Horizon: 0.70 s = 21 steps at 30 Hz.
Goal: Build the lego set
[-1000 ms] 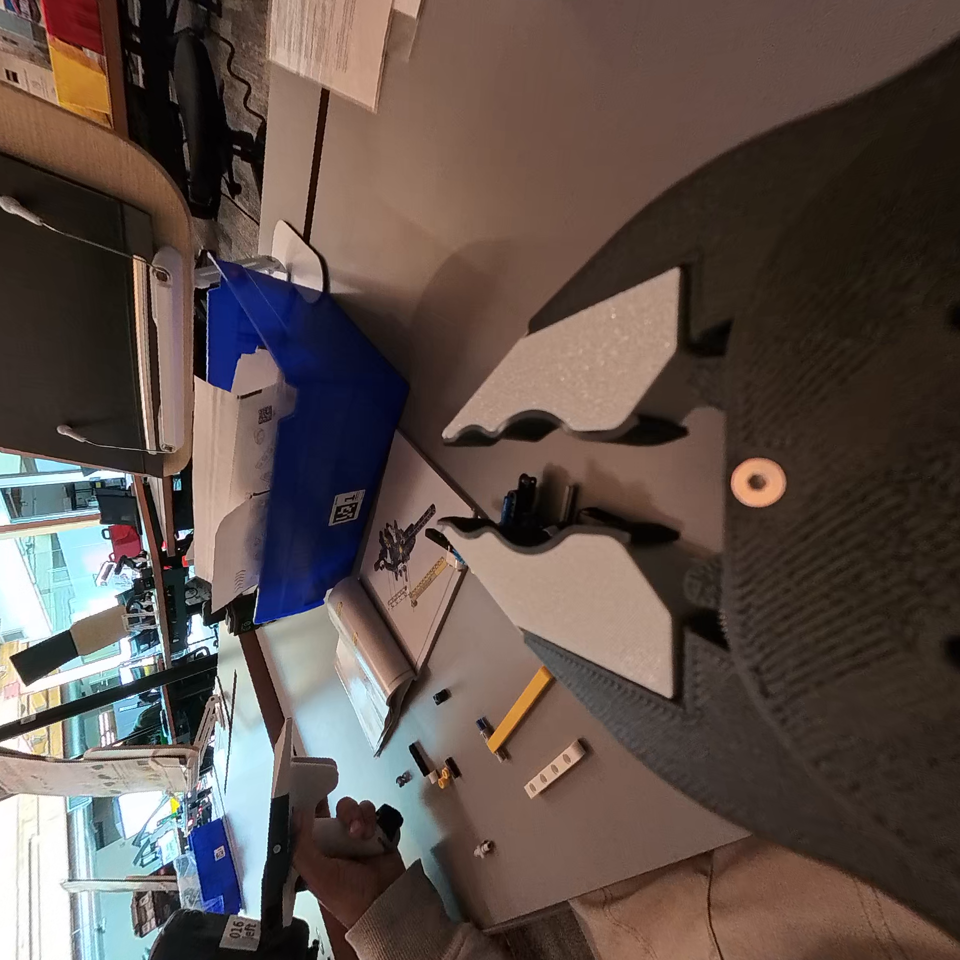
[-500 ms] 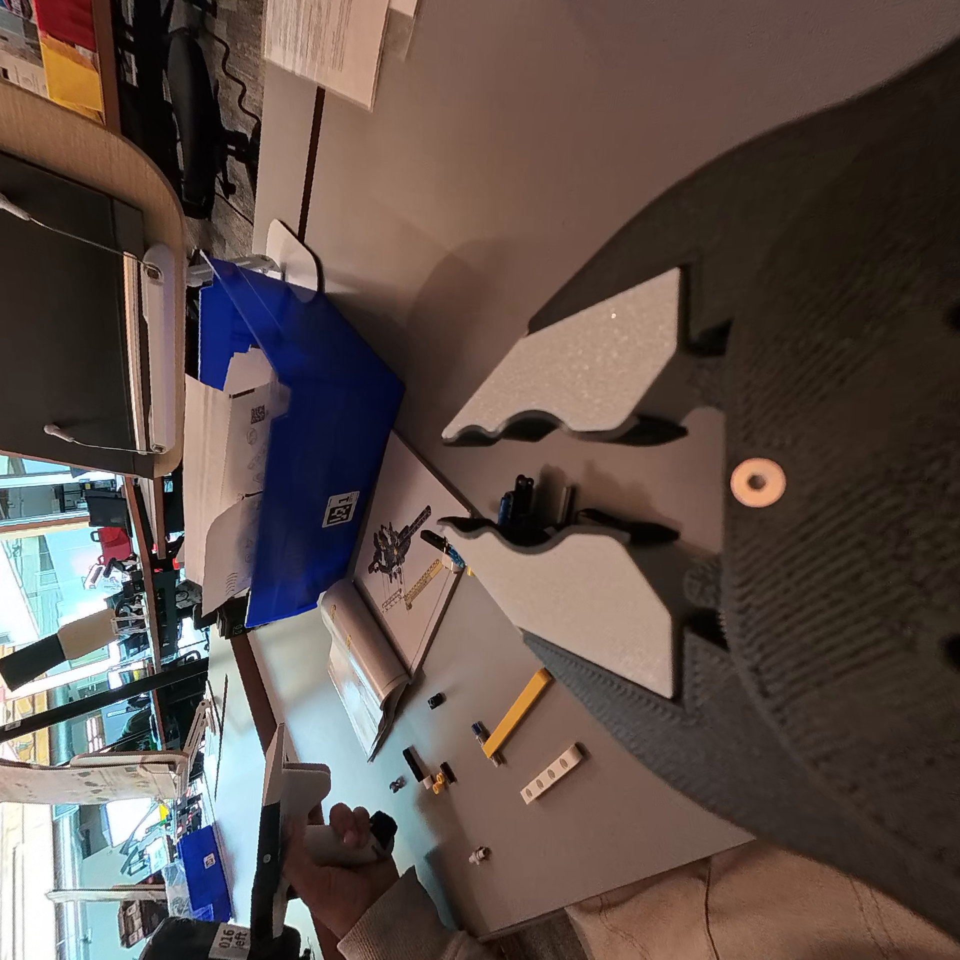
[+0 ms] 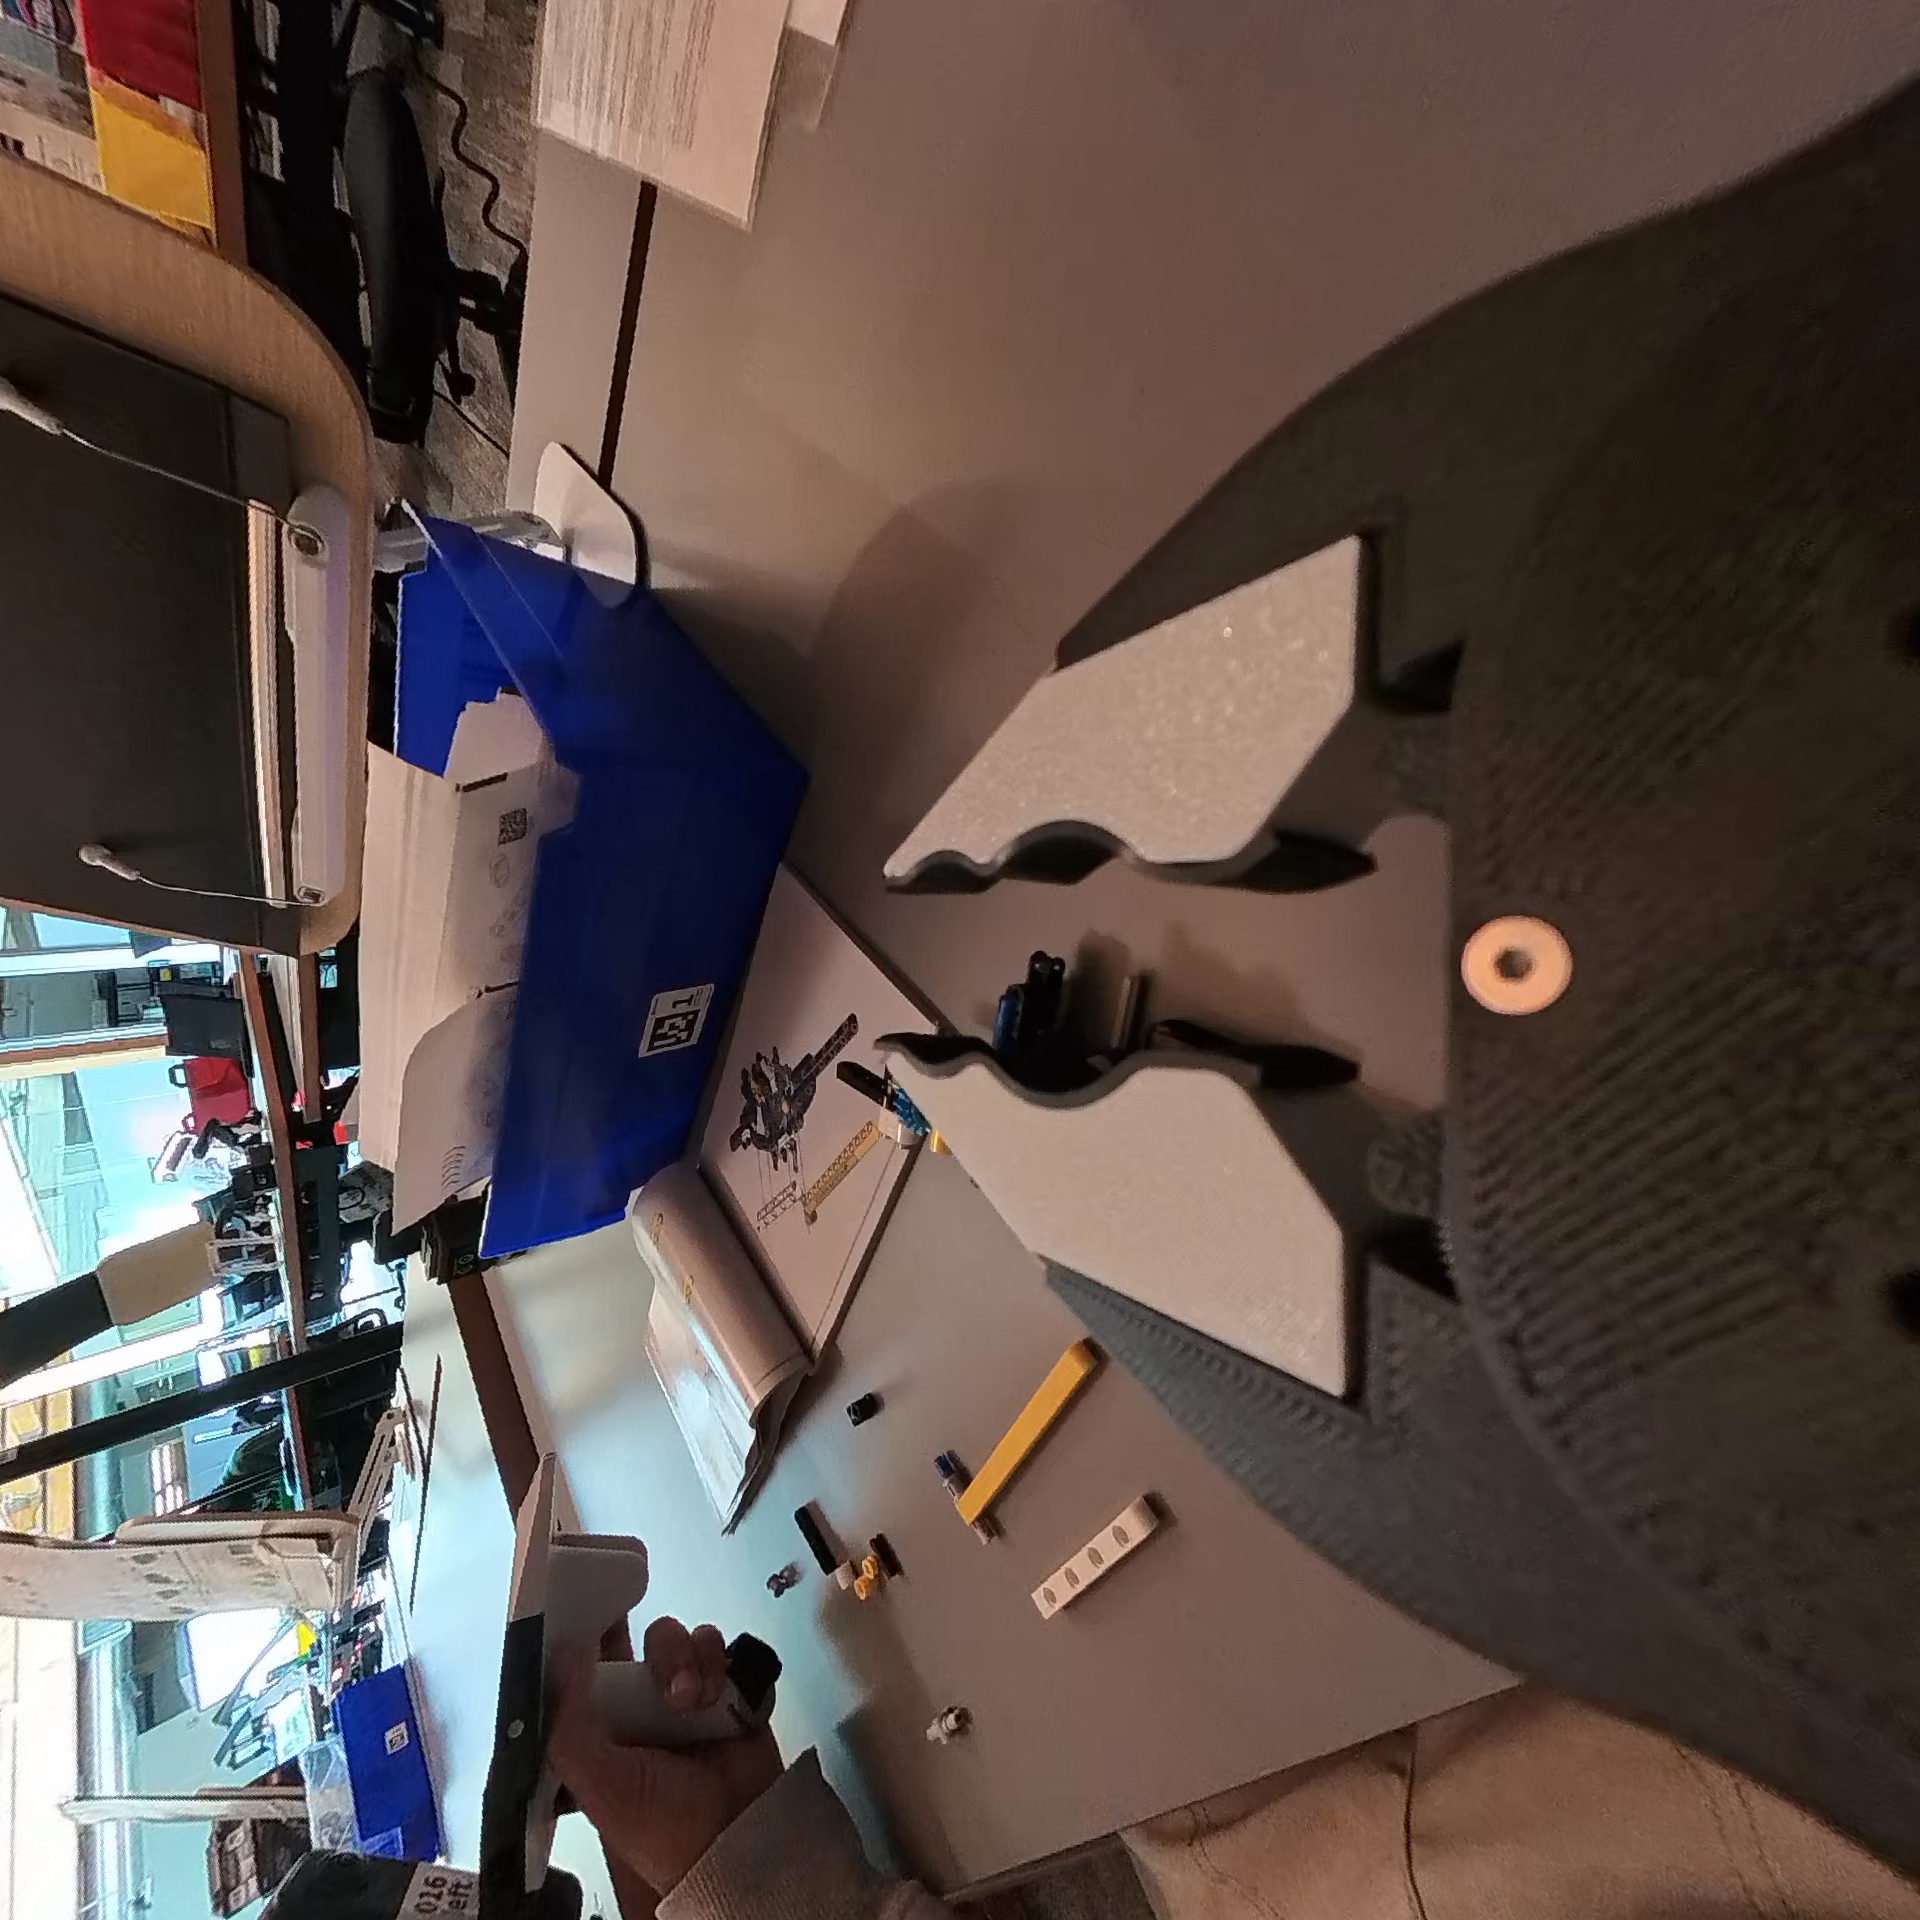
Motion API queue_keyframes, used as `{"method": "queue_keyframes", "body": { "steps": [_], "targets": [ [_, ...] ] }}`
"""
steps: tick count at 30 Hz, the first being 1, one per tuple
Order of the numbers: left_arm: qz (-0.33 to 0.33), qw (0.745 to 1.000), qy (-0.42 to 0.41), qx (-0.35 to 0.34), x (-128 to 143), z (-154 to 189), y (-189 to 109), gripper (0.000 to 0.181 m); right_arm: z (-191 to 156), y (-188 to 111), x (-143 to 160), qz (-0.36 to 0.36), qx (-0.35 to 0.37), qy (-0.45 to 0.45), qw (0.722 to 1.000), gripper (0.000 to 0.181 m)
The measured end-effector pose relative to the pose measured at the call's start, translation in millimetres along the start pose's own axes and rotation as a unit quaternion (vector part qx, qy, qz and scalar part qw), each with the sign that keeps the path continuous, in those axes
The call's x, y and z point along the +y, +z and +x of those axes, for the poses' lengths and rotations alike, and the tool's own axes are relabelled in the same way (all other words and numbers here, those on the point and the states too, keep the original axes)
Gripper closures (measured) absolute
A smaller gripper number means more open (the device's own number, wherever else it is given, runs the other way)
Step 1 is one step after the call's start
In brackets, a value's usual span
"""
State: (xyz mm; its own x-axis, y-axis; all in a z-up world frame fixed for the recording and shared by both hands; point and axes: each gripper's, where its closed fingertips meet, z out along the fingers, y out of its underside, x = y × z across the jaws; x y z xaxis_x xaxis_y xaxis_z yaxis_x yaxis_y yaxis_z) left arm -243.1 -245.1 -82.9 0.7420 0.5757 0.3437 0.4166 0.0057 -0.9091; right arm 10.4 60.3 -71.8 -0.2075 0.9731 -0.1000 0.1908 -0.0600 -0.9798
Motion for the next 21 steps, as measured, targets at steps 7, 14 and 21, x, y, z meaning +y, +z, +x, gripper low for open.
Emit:
{"method": "queue_keyframes", "body": {
  "steps": [7, 14, 21],
  "targets": [
    [0.000, 1.000, -0.001, 0.000, 0, 0, 0, 0.174, 0, 0, -1, 0.002, 0.001, -0.001, 1.000, 0.156],
    [0.000, 1.000, -0.001, 0.000, 0, 0, 0, 0.174, -1, 1, 2, -0.009, 0.008, -0.015, 1.000, 0.157],
    [0.005, 1.000, -0.004, -0.001, -1, -1, -1, 0.174, -10, -13, -32, 0.034, 0.048, -0.064, 0.996, 0.152]
  ]
}}
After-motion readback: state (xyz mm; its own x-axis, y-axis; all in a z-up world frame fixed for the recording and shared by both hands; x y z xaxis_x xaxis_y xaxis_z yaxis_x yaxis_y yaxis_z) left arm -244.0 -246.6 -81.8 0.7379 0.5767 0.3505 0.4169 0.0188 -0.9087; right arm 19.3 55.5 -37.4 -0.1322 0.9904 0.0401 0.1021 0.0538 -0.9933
